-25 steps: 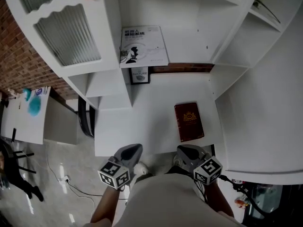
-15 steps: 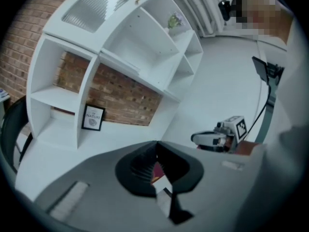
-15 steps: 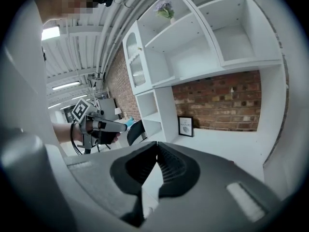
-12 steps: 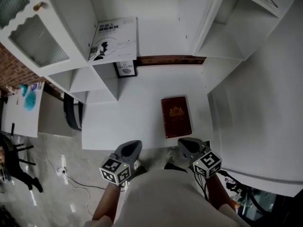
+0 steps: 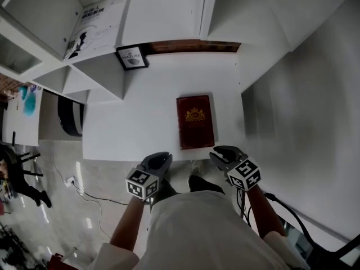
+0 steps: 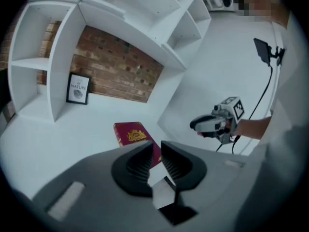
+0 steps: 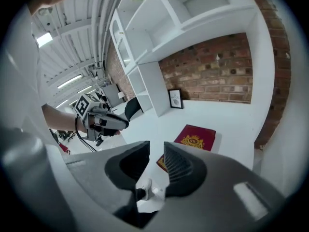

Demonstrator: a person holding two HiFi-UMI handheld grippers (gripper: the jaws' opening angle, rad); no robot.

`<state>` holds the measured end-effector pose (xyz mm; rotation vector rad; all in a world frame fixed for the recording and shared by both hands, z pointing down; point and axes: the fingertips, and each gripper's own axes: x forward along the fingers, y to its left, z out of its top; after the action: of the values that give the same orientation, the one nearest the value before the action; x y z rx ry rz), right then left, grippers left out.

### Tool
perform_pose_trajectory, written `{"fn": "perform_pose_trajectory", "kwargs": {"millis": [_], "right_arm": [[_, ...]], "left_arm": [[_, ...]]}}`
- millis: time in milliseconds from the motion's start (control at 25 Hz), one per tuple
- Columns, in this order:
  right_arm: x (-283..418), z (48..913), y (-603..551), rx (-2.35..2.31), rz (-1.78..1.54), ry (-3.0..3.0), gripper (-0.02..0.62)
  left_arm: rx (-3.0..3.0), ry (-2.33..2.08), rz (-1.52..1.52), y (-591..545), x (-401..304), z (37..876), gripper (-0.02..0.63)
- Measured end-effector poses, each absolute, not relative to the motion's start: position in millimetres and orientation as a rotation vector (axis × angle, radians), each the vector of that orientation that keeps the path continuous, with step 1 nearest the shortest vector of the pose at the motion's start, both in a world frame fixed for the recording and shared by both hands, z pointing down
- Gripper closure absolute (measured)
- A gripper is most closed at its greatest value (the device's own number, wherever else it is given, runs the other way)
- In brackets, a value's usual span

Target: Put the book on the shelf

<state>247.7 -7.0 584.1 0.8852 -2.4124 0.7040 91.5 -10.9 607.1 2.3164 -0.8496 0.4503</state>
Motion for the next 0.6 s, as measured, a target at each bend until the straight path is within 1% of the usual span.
{"fn": "perform_pose_trajectory", "kwargs": {"millis": [240,360,440,520,560,600], "right_arm": [[264.9,673.9,-11.8,0.798,0.825,-2.308,0.474],[270.5,714.4,-15.5,0.806,0.86,-2.254,0.445],[274.2,738.9,-17.8,0.827,0.897,-2.21,0.398],[276.2,762.2,-20.1,0.842,0.945,-2.17,0.32],[276.1,773.3,-21.0,0.838,0.968,-2.155,0.285],[274.6,783.2,-21.4,0.824,0.984,-2.146,0.258]], "left_arm": [[2.207,-0.75,0.575,-25.0,119.4,696.0,0.457],[2.139,-0.709,0.648,-32.0,127.1,738.1,0.342],[2.107,-0.691,0.658,-36.0,131.4,759.3,0.311],[2.087,-0.67,0.661,-39.2,136.8,776.6,0.274],[2.079,-0.658,0.663,-40.2,140.0,784.0,0.267],[2.074,-0.645,0.664,-40.5,143.5,790.2,0.255]]}}
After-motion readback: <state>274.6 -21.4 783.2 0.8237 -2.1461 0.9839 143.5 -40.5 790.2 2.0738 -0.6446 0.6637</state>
